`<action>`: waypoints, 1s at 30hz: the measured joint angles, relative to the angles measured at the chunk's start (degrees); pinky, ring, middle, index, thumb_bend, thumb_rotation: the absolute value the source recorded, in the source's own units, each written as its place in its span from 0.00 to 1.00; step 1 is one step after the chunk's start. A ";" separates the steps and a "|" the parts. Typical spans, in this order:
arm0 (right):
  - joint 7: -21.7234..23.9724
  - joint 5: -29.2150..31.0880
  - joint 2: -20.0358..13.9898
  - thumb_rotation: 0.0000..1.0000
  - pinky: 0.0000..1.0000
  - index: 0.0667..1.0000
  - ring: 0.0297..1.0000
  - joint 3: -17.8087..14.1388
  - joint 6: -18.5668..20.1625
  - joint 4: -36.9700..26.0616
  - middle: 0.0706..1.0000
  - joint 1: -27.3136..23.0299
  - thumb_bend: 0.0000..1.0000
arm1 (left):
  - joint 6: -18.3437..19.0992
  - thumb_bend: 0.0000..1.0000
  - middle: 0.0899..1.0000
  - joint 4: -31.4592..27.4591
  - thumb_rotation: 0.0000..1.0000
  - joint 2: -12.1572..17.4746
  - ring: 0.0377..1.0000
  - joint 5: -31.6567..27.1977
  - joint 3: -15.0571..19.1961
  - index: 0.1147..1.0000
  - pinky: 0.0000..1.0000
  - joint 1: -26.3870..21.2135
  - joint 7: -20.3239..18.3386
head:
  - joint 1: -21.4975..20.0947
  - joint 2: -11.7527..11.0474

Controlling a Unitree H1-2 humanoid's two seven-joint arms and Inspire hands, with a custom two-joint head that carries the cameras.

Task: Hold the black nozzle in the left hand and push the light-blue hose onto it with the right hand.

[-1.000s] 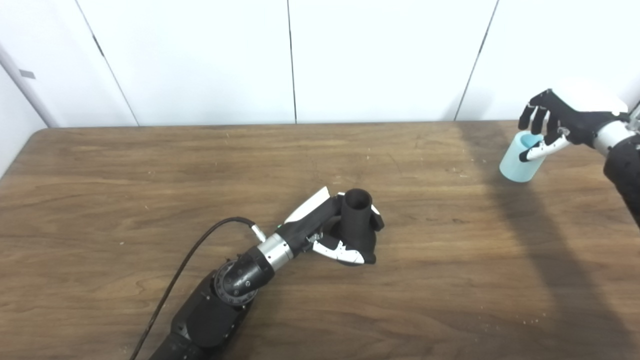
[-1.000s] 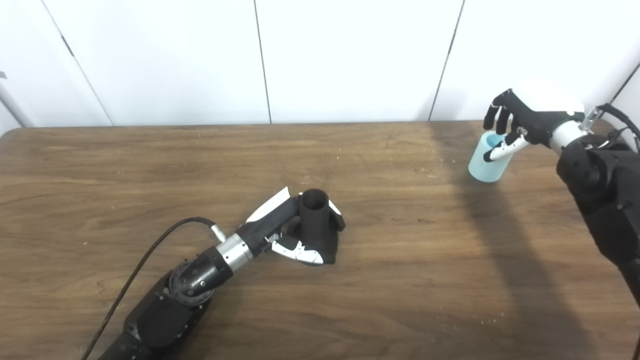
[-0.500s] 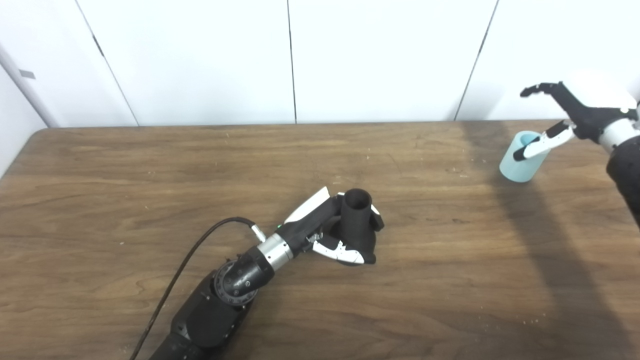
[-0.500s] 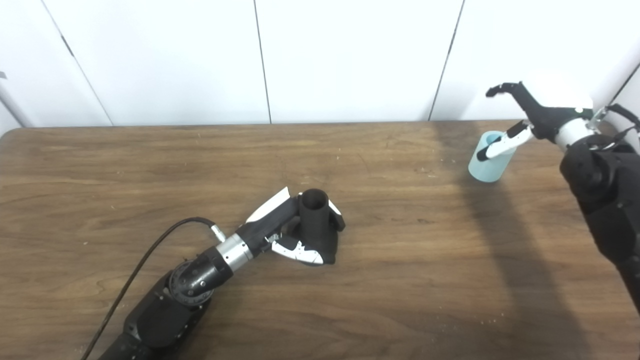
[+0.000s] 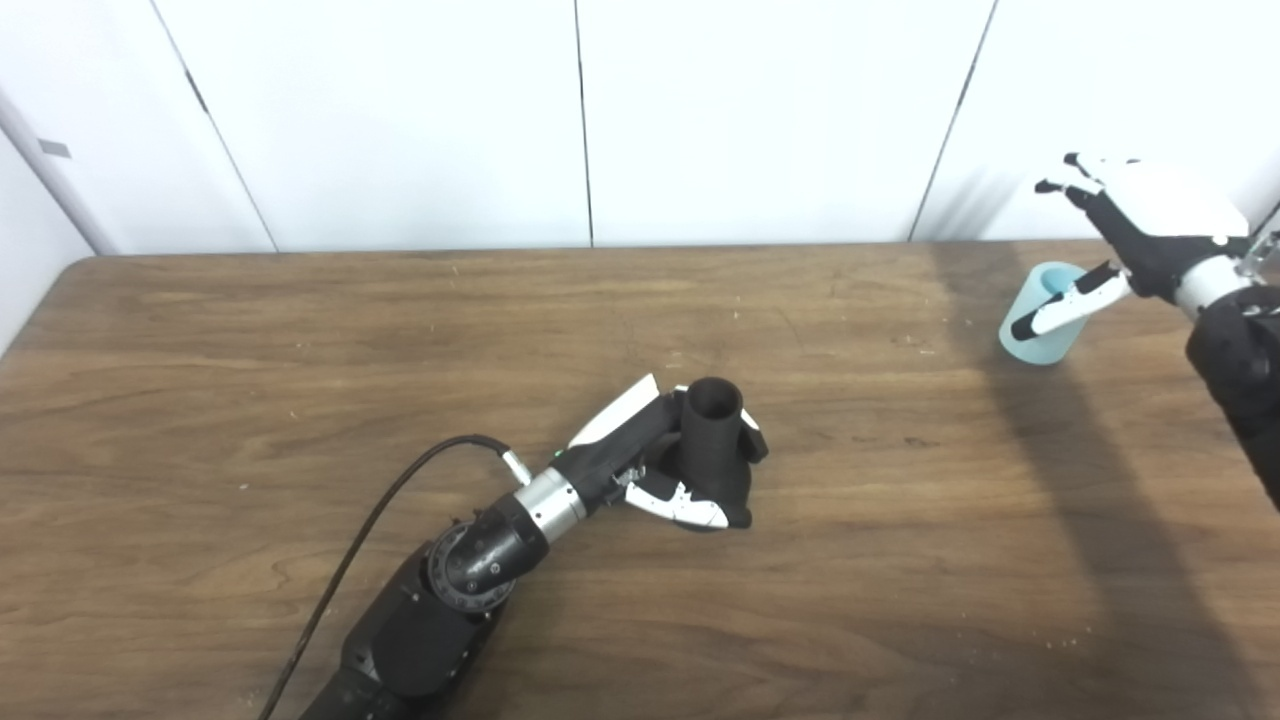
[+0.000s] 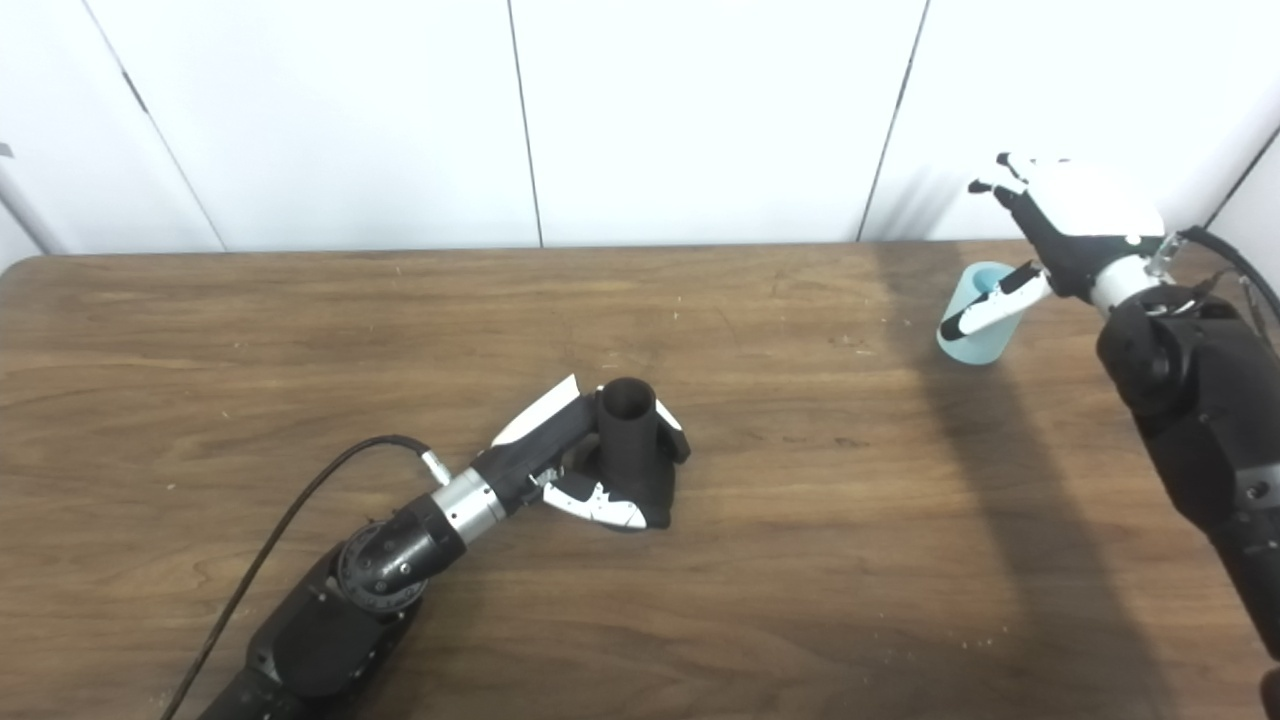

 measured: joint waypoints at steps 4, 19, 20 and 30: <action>0.15 -0.10 0.93 0.42 0.92 0.89 0.97 0.44 0.14 1.06 1.00 -0.25 1.00 | 0.56 0.51 0.52 -0.70 0.00 0.11 0.63 0.00 0.08 0.40 0.65 0.43 0.00 | 0.09 0.00; 3.28 -1.11 1.44 0.01 0.34 0.62 0.42 3.59 2.09 6.45 0.48 -3.21 0.65 | 0.90 0.51 0.52 -1.26 0.00 0.34 0.63 0.02 0.08 0.40 0.65 0.67 0.04 | 0.26 0.26; 3.70 -1.09 1.44 0.01 0.34 0.58 0.38 3.81 2.13 6.44 0.46 -3.29 0.58 | 0.90 0.51 0.52 -1.27 0.00 0.34 0.63 0.02 0.08 0.40 0.65 0.67 0.04 | 0.18 0.26; 7.73 -1.15 1.13 0.00 0.39 0.51 0.38 4.73 2.59 5.10 0.43 -3.60 0.52 | 0.91 0.51 0.52 -1.26 0.00 0.35 0.63 0.02 0.07 0.40 0.65 0.66 0.04 | 0.00 0.35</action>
